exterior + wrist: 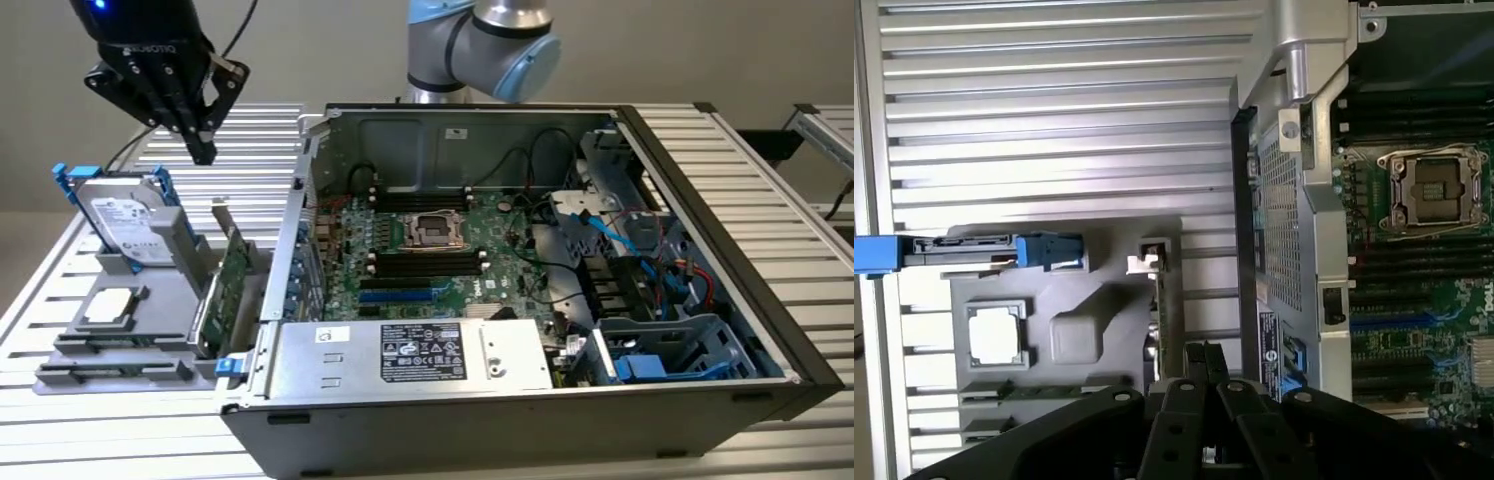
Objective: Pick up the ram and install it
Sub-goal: 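Reach for the ram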
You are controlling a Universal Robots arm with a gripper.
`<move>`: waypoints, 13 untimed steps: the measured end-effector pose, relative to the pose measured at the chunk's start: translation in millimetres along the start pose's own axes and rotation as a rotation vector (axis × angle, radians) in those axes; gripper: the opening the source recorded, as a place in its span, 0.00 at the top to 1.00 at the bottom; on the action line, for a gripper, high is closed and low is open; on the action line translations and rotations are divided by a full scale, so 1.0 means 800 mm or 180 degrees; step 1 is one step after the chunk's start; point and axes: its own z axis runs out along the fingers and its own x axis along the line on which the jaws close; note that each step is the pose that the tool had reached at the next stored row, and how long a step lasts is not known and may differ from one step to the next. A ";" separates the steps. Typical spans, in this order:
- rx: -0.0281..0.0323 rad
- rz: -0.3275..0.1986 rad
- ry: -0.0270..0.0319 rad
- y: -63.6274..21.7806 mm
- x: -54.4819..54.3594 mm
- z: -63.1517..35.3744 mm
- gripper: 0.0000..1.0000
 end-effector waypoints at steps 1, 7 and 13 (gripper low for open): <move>0.0000 0.0000 0.0000 -0.002 0.005 0.000 0.89; 0.0008 0.0002 0.0041 -0.010 0.020 0.006 0.89; 0.0009 0.0003 0.0057 -0.023 0.037 0.010 0.89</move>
